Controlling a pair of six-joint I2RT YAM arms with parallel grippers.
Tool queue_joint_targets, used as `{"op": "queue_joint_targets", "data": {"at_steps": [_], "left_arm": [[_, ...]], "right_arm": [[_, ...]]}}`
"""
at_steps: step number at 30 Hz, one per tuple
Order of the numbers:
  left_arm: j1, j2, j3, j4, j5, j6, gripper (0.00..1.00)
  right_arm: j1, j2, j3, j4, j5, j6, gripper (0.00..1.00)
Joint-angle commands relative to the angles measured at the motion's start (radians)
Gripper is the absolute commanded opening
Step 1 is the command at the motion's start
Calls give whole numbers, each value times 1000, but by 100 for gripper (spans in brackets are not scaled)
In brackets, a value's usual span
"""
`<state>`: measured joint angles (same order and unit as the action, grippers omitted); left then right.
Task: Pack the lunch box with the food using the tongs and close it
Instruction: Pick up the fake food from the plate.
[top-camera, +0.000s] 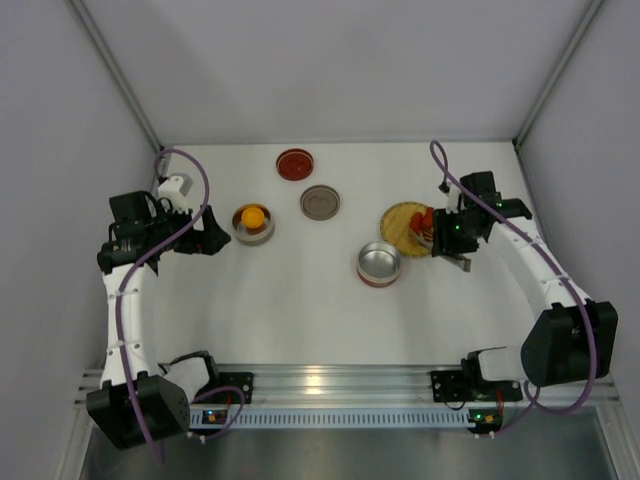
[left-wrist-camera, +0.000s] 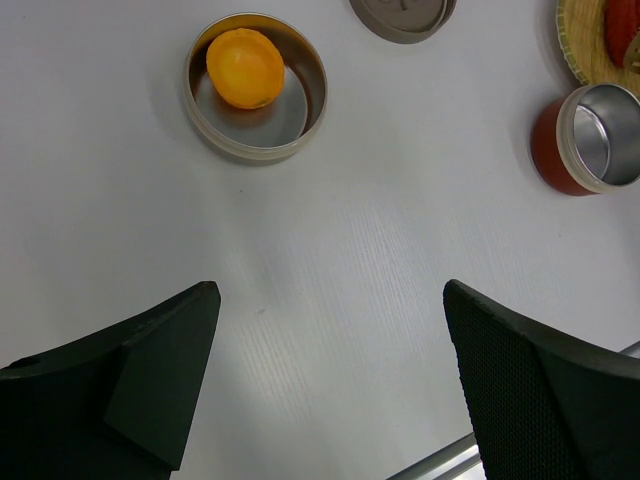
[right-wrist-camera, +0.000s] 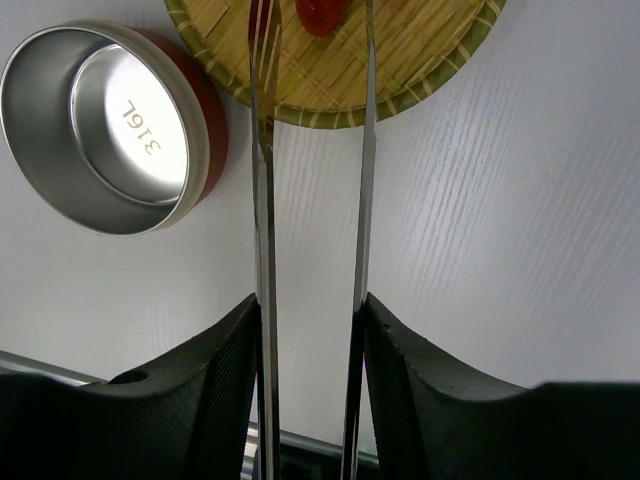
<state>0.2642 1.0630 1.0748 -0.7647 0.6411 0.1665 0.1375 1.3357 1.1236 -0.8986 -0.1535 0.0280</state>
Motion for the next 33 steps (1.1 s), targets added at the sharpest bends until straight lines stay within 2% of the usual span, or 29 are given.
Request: {"op": "queue_joint_targets", "data": {"at_steps": [1,23,29,30,33], "left_arm": [[4,-6,5,10,15,4,98],[4,-5,-16,22,8,8,98],[4,-3,-16,19,3,13,98],[4,-1,-16,19,5,13,98],[4,-3,-15,21,8,5,98]], "right_arm": [[13,14,19,55,8,16,43],[27,121,50,133,34,41,39],[28,120,51,107,3,20,24],[27,111,53,98,-20,4,17],[28,82,70,55,-50,-20,6]]}}
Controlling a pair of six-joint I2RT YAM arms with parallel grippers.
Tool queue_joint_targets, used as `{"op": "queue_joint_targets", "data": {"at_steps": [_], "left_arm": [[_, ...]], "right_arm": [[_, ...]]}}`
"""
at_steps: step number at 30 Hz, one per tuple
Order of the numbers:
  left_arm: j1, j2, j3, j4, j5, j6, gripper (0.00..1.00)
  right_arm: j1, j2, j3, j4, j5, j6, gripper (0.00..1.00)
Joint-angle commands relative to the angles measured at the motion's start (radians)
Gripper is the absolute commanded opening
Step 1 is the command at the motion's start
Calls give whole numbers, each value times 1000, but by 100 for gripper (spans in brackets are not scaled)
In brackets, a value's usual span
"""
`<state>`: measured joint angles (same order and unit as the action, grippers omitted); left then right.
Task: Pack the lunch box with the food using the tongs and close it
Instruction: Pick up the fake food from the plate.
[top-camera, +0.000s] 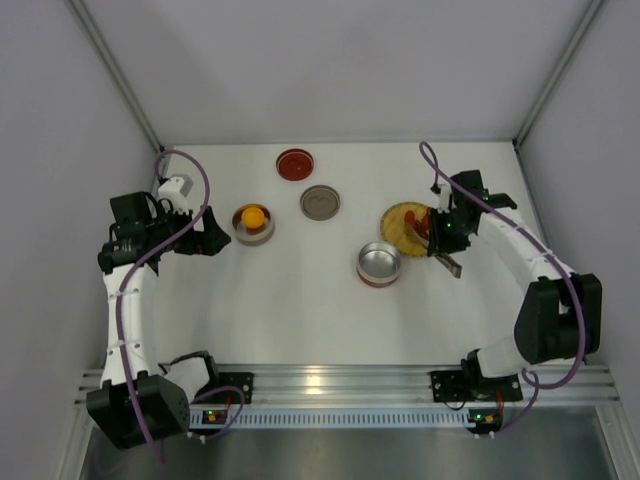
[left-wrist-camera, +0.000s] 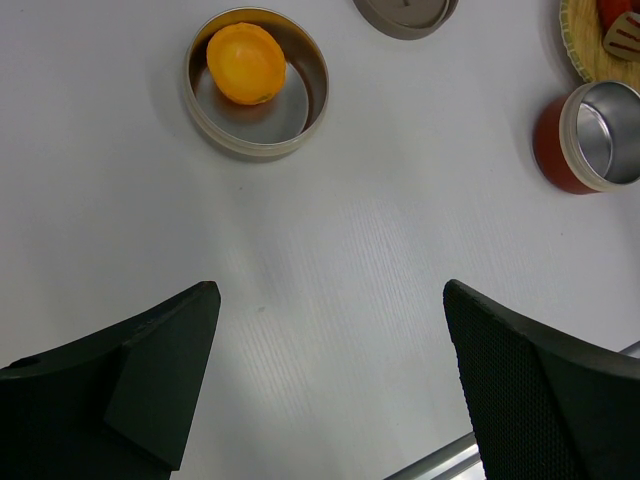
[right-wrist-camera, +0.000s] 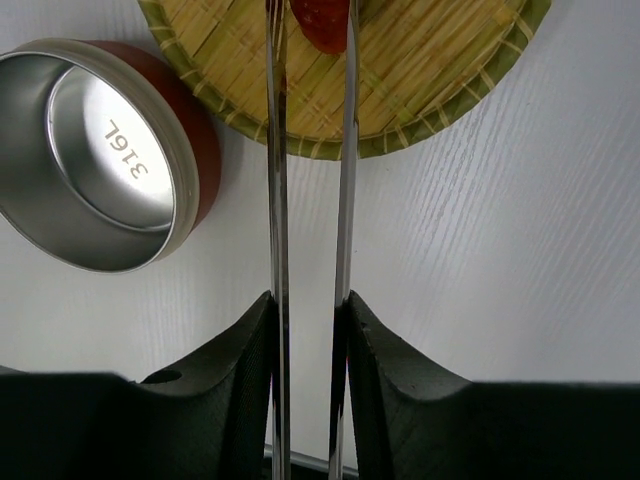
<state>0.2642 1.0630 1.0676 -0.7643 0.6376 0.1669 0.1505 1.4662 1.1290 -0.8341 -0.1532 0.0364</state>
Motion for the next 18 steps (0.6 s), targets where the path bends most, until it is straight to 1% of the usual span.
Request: {"op": "queue_joint_targets", "data": {"at_steps": [1,3,8,11,14,18], "left_arm": [[6,-5,-8,20,14,5,98],[6,-5,-3,19,17,5,98],[6,-8,8,7,20,10,98],[6,-9,14,3,24,10,98],[6,-8,17,3,33,3,98],[6,-5,23,5,43,-6,98]], "right_arm": [[14,-58,71,-17,-55,-36,3],[12,-95,77,-45,-62,-101,0],[12,-161,146,-134,-98,-260,0],[11,-213,196,-203,-157,-338,0],[12,-236,225,-247,-198,-366,0],[12,-245,232,-321,-301,-438,0]]}}
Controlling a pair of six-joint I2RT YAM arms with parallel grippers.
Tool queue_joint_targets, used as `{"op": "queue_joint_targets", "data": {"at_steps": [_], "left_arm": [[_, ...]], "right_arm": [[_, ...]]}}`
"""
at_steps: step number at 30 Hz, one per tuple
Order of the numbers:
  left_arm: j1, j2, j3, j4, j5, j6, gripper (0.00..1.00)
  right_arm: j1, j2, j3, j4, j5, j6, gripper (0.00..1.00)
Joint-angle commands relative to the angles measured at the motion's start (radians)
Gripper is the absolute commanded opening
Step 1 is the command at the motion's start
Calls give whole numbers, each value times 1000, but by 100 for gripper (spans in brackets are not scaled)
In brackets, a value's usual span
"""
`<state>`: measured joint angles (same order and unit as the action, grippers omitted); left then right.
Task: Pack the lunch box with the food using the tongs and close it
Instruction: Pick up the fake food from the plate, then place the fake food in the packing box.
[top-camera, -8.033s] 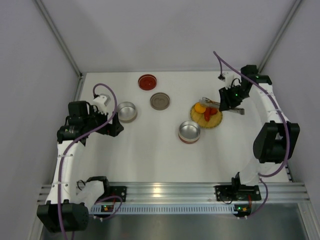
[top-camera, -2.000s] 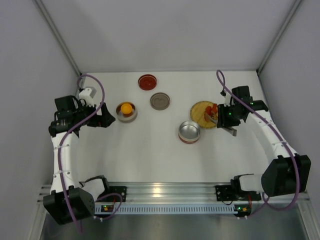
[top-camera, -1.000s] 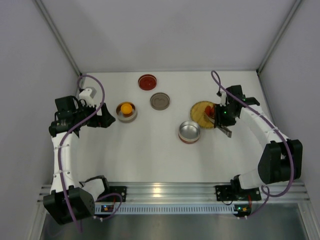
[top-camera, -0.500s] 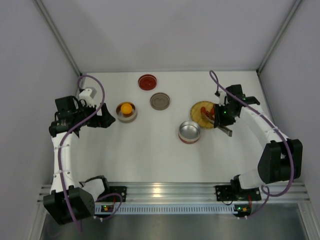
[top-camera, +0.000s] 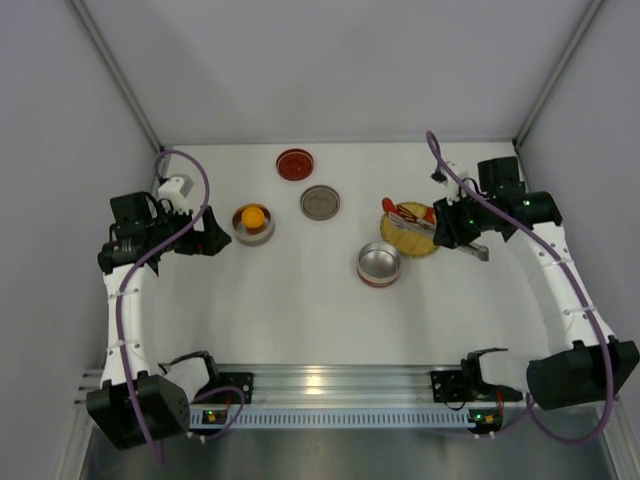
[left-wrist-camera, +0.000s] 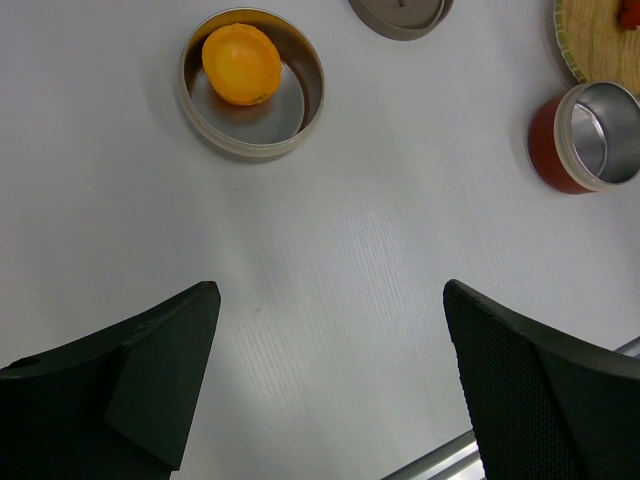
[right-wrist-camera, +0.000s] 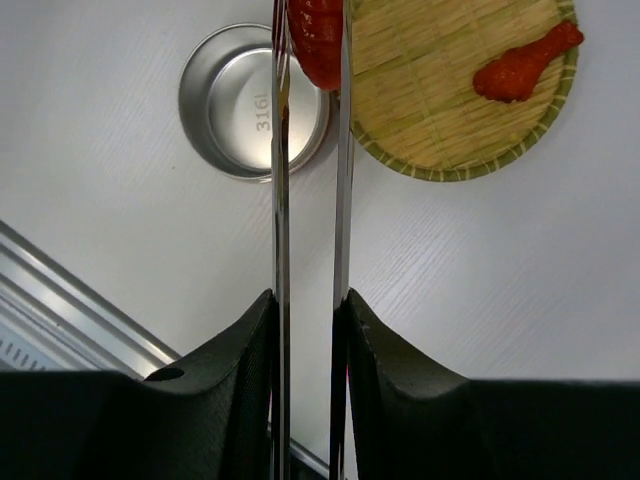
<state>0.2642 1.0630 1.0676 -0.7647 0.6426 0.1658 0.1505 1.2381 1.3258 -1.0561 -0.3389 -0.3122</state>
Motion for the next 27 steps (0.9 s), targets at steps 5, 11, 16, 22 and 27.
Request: {"op": "queue_joint_targets", "data": {"at_steps": [5,11,16,22,27], "left_arm": [[6,-3,26,1,40,-6,98],[6,-1,20,-2,37,-6,98],[4,6,20,5,48,-14,98],[6,11,15,7,54,-20,98],[4,11,9,8,55,-22,98]], "right_arm": [[18,-2,18,-160,-176,-148,0],[32,7,-2,-200,-213,-186,1],[38,21,-22,-219,-212,-205,1],[40,29,-60,-220,-198,-212,1],[38,41,-82,-180,-178,-192,2]]}}
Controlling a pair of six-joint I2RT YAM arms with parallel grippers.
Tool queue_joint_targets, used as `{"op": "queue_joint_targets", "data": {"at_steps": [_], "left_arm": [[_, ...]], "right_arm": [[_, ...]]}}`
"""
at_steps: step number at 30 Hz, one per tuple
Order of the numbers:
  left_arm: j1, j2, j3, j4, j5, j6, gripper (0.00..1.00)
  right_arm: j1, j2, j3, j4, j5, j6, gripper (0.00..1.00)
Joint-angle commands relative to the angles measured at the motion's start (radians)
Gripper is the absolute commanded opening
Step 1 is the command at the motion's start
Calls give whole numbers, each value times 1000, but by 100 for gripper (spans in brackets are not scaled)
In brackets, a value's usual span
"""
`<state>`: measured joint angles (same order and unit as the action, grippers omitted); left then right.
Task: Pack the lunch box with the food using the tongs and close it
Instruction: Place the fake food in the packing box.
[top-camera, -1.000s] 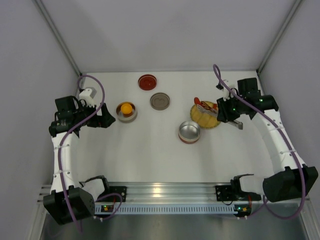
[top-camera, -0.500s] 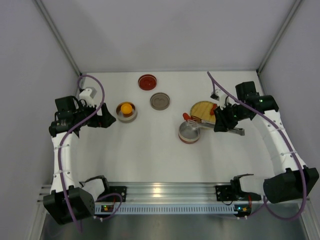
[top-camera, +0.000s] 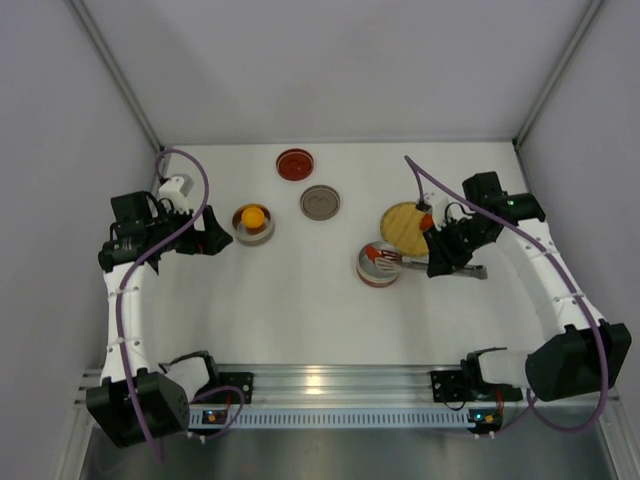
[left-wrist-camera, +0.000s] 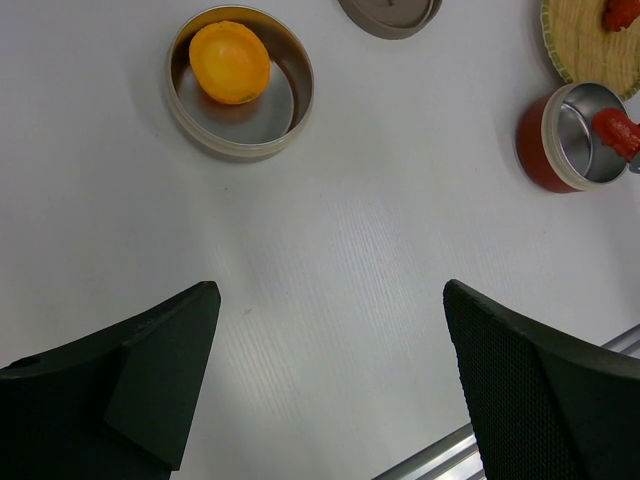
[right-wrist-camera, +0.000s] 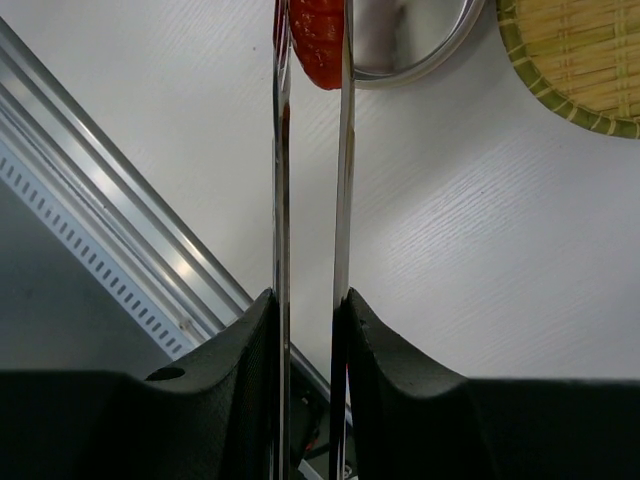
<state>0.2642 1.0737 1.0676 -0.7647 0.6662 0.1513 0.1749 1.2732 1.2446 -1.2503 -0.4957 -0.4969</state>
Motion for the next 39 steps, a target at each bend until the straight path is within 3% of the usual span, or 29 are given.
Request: {"op": "queue_joint_targets", "data": {"at_steps": [1,31,33,35,39], "left_arm": [[3,2,9,10,35,-7,98],[4,0,-4,8,21,8,98],[4,0,-5,7,19,7,98],[3,0,-5,7,19,10,98],[6,0,-3,7,21,7,98]], "right_arm": [[15,9,-2,20,-26,1,2],[14,121,-16,130,-63,49,9],[14,124,-16,132,-63,47,19],[15,129,-17,131,-67,46,37],[15,124,-14,130,-69,46,45]]}}
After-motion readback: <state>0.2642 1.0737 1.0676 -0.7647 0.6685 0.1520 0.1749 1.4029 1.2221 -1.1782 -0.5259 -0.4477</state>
